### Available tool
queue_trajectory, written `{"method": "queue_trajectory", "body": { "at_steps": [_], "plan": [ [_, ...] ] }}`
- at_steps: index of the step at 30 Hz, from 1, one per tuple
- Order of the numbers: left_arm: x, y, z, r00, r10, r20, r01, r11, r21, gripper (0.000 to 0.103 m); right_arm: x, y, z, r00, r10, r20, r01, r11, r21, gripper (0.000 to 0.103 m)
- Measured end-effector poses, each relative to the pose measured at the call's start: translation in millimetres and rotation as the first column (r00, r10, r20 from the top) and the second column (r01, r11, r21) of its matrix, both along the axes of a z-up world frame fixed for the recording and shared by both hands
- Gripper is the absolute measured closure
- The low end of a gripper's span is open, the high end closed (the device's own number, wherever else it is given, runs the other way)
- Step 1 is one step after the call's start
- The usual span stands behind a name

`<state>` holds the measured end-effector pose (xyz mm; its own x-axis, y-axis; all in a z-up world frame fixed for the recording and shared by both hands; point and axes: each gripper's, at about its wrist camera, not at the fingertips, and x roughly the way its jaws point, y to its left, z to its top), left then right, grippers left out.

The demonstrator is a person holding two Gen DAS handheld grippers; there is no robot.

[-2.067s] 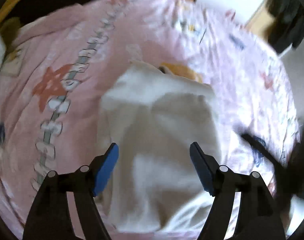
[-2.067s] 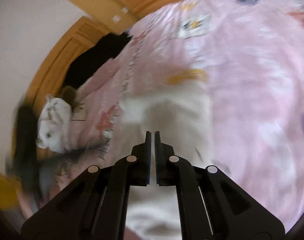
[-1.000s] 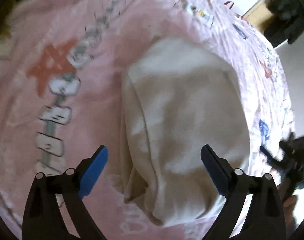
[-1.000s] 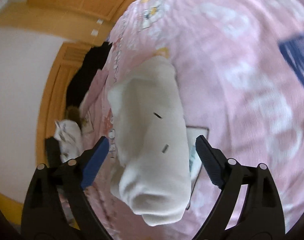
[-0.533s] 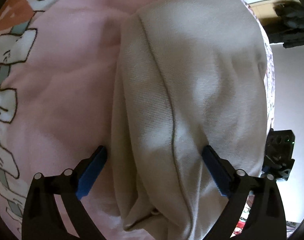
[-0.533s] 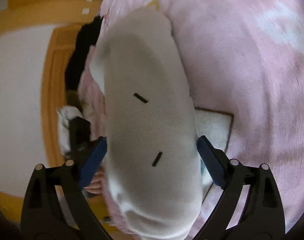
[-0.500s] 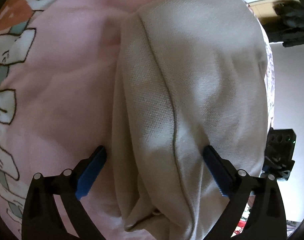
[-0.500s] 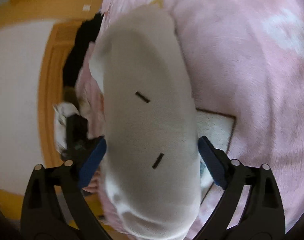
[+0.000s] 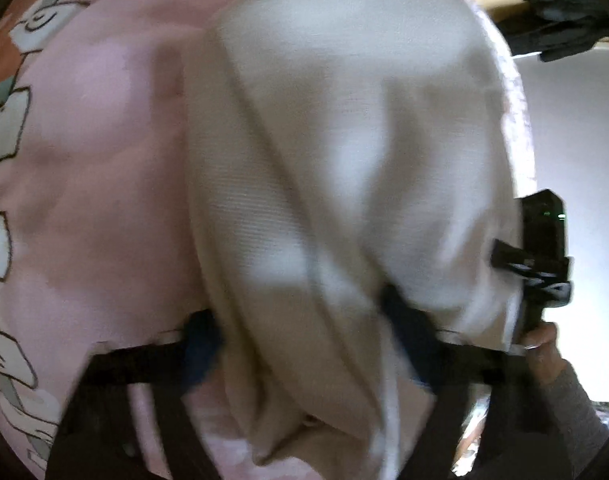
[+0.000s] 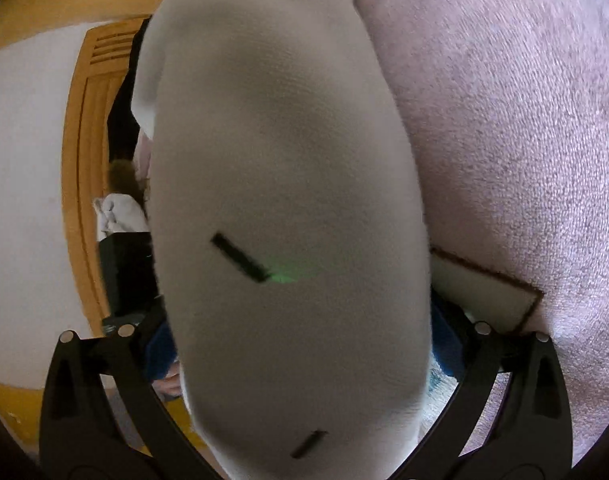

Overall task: Fold large clothes
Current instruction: 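Lift the hoodie bundle with both grippers and carry it toward the dark folded garment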

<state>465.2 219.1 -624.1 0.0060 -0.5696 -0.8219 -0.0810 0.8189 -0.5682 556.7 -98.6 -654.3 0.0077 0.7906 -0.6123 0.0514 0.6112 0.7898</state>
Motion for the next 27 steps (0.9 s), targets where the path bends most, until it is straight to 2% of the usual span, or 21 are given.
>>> {"method": "queue_trajectory", "body": {
  "at_steps": [2,4,7,9,15,20,23,27],
  "plan": [
    [-3,-5,5,1.000,-0.013,0.013,0.013,1.000,0.024,0.054,-6,4,9,0.999,0.008,0.047,-0.006,0.999,-0.043,0.009],
    [-6,-7,6,1.000,-0.003,0.020,0.002,0.999,0.035,0.055,-11,3,15,0.998,-0.017,0.068,0.020,0.999,-0.041,0.016],
    [-12,-11,12,1.000,0.009,0.030,-0.010,0.999,0.046,0.059,-19,1,28,0.995,-0.048,0.083,0.048,0.999,-0.004,0.024],
    [-19,-24,24,0.998,-0.021,0.064,0.016,0.997,0.073,0.065,-23,-2,33,0.994,-0.059,0.090,0.056,0.998,0.040,0.027],
    [-30,-38,52,0.995,-0.059,0.084,0.052,0.995,0.088,0.074,-39,7,59,0.989,-0.069,0.128,0.054,0.992,0.112,0.029],
    [-49,-50,98,0.983,-0.099,0.155,0.075,0.986,0.148,0.079,-51,16,86,0.989,-0.106,0.107,0.083,0.975,0.204,0.030],
    [-59,-47,129,0.983,-0.082,0.165,0.061,0.990,0.131,0.079,-61,10,105,0.989,-0.134,0.067,0.114,0.964,0.240,0.031],
    [-78,-47,182,0.981,-0.083,0.175,0.066,0.993,0.101,0.079,-81,8,160,0.984,-0.172,0.054,0.153,0.956,0.250,0.031]
  ]
}}
